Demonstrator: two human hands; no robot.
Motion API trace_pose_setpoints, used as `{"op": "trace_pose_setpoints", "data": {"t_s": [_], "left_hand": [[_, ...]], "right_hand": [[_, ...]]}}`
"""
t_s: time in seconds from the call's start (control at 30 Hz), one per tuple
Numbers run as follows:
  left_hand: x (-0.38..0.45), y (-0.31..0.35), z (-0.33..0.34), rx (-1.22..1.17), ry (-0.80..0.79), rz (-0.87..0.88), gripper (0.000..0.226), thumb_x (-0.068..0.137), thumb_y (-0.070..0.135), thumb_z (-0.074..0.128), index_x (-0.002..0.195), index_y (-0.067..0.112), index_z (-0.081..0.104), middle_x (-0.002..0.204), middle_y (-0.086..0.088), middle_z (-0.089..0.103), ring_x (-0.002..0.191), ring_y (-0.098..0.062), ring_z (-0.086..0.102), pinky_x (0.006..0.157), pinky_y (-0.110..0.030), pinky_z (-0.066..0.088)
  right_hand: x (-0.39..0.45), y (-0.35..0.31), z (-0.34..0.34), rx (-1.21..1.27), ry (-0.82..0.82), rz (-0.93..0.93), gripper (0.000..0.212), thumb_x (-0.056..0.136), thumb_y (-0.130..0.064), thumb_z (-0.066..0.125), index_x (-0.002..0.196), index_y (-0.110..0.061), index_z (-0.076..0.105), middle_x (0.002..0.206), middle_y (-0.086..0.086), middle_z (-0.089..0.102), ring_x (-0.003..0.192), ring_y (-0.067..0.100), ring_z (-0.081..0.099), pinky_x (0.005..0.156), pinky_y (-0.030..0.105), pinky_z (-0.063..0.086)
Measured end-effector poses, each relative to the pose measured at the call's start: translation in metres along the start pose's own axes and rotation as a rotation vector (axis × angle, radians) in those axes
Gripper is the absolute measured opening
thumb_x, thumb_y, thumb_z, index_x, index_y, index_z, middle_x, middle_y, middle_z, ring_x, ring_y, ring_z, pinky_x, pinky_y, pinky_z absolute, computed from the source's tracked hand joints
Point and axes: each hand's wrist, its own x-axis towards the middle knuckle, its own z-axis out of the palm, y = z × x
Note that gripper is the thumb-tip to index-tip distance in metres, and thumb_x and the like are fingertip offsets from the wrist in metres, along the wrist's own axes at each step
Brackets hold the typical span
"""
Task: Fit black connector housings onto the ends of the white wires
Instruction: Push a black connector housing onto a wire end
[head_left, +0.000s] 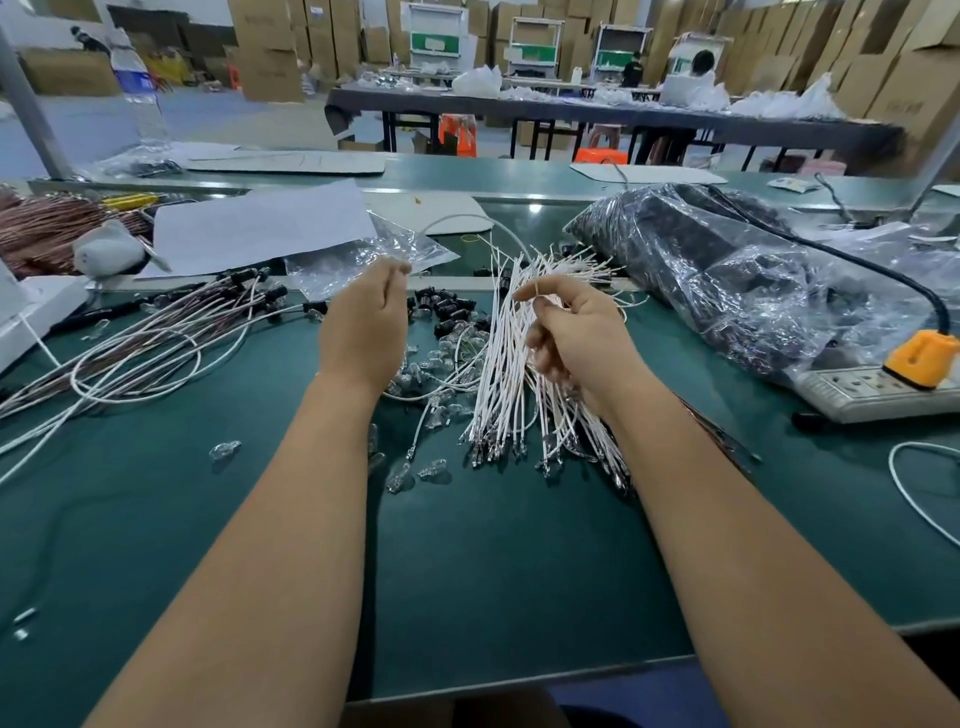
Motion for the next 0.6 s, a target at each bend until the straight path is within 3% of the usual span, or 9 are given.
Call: {"op": "trace_pose_setpoints", "data": {"t_s": [0.07, 0.17, 0.27, 0.33, 0.43, 0.53, 0.57, 0.6], "left_hand": [[0.001, 0.003, 0.002, -0.021, 0.001, -0.053, 0.030, 0.097, 0.015, 0.030, 0.096, 0.014, 0.059, 0.060, 0.000, 0.050, 0.051, -0.017, 0.040, 0.050, -0.036, 0.034], [0.002, 0.000, -0.002, -0.042, 0.014, -0.070, 0.027, 0.099, 0.015, 0.031, 0.093, 0.013, 0.057, 0.069, -0.007, 0.054, 0.059, -0.023, 0.044, 0.056, -0.047, 0.043], [0.004, -0.006, -0.007, 0.034, 0.097, -0.039, 0.023, 0.102, 0.026, 0.041, 0.102, 0.012, 0.060, 0.067, 0.000, 0.055, 0.056, -0.021, 0.045, 0.055, -0.037, 0.040], [0.005, -0.006, -0.009, 0.078, 0.166, -0.037, 0.023, 0.101, 0.028, 0.046, 0.101, 0.011, 0.062, 0.065, 0.004, 0.054, 0.053, -0.015, 0.044, 0.050, -0.030, 0.033], [0.006, -0.003, -0.010, 0.009, 0.155, -0.058, 0.026, 0.099, 0.016, 0.042, 0.103, 0.006, 0.066, 0.071, -0.006, 0.060, 0.051, -0.013, 0.047, 0.048, -0.029, 0.034], [0.003, 0.001, -0.008, -0.064, 0.035, -0.004, 0.027, 0.098, 0.006, 0.041, 0.110, 0.007, 0.066, 0.091, -0.012, 0.065, 0.066, -0.030, 0.055, 0.059, -0.036, 0.045], [0.002, 0.001, -0.007, -0.040, -0.005, 0.031, 0.025, 0.100, 0.009, 0.043, 0.110, 0.011, 0.066, 0.088, -0.012, 0.064, 0.060, -0.027, 0.050, 0.056, -0.034, 0.042], [0.000, 0.001, -0.007, 0.006, -0.041, 0.067, 0.024, 0.100, 0.013, 0.045, 0.111, 0.016, 0.066, 0.081, -0.010, 0.064, 0.054, -0.022, 0.045, 0.054, -0.029, 0.039]], "right_hand": [[-0.001, -0.006, 0.002, -0.013, -0.016, -0.018, 0.027, 0.098, -0.001, 0.045, 0.099, -0.015, 0.068, 0.078, 0.009, 0.063, 0.053, 0.013, 0.059, 0.047, 0.022, 0.048], [0.000, -0.014, -0.001, -0.056, 0.128, -0.083, 0.032, 0.097, -0.002, 0.049, 0.098, -0.025, 0.071, 0.083, 0.007, 0.064, 0.045, 0.006, 0.051, 0.042, 0.017, 0.042], [0.006, -0.021, -0.015, -0.058, 0.293, -0.068, 0.033, 0.100, -0.008, 0.046, 0.094, -0.032, 0.069, 0.062, -0.005, 0.057, 0.039, 0.004, 0.033, 0.035, 0.017, 0.028], [0.009, -0.025, -0.025, -0.174, 0.254, -0.020, 0.029, 0.099, -0.009, 0.046, 0.096, -0.027, 0.069, 0.054, -0.011, 0.053, 0.041, 0.005, 0.031, 0.035, 0.017, 0.026], [0.013, -0.026, -0.036, -0.381, 0.203, 0.090, 0.026, 0.093, -0.004, 0.046, 0.102, -0.008, 0.070, 0.073, -0.001, 0.062, 0.050, 0.009, 0.037, 0.038, 0.016, 0.031], [0.014, -0.024, -0.041, -0.846, 0.403, 0.151, 0.027, 0.088, -0.006, 0.044, 0.108, 0.000, 0.062, 0.111, 0.018, 0.065, 0.078, 0.024, 0.054, 0.067, 0.033, 0.043], [0.013, -0.025, -0.038, -1.047, 0.451, 0.199, 0.032, 0.088, -0.008, 0.044, 0.117, -0.003, 0.055, 0.123, 0.019, 0.059, 0.097, 0.030, 0.055, 0.083, 0.042, 0.044], [0.013, -0.025, -0.033, -1.196, 0.465, 0.223, 0.048, 0.085, -0.009, 0.046, 0.133, -0.006, 0.043, 0.137, 0.020, 0.047, 0.120, 0.034, 0.047, 0.102, 0.052, 0.035]]}}
